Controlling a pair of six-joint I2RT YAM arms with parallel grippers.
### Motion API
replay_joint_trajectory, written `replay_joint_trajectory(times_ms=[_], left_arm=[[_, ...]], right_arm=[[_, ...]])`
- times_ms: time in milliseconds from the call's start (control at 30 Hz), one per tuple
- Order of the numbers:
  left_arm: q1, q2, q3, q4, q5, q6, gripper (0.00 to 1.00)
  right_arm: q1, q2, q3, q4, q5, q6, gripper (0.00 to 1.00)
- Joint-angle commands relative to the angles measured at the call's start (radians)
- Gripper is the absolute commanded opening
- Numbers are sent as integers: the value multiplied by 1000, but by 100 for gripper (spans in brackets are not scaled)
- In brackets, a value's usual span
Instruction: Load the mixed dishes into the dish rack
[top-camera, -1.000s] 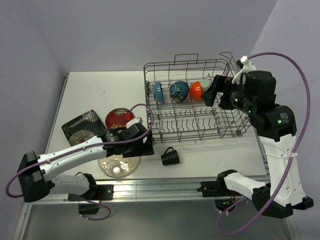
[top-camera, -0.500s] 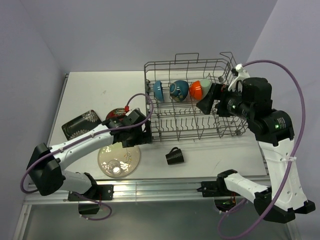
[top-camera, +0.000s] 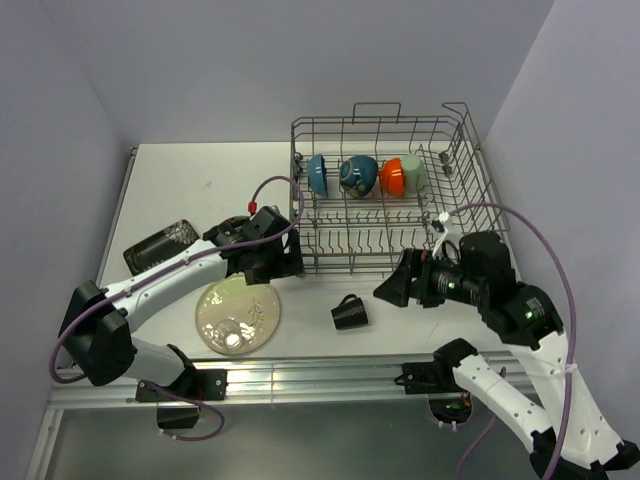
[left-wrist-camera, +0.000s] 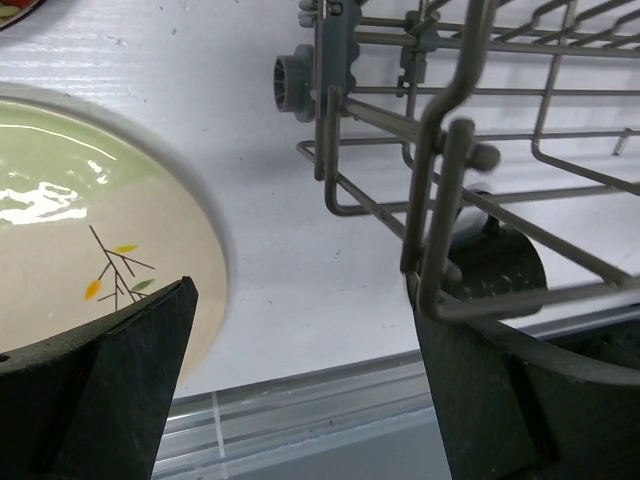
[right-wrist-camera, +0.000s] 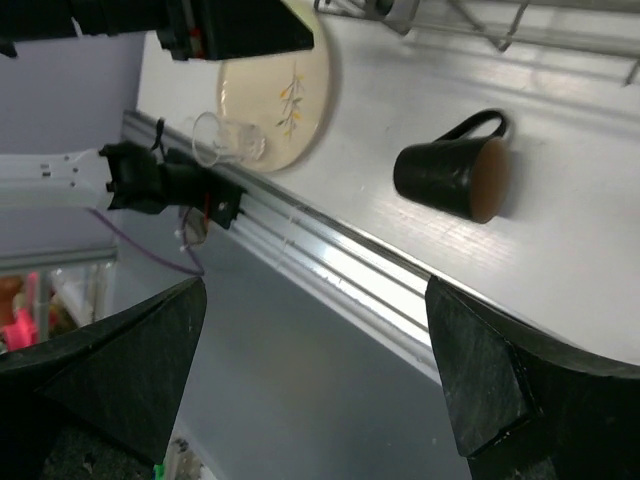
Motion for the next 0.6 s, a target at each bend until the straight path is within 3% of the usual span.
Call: replay_joint_trajectory(times_ms=[0,133,300,400,567], left_arm=[[-1,-104,-17,23,36,-21,96],[-29,-188,-27,-30,32,-56,95],[-70,-291,-49,-80,18,-122,93],[-81,-329,-81,-78,28,-150,91],[-93,-343,-81,-84,44,-158,90]], right_arm=[[19,-97,-146,172,-83,89,97],[40,-190,-367,294,-60,129,91],[74,-270,-519,405,3,149,81],[80,-278,-602,526,23,172,74],[117,-249,-707,647,83,195,71]])
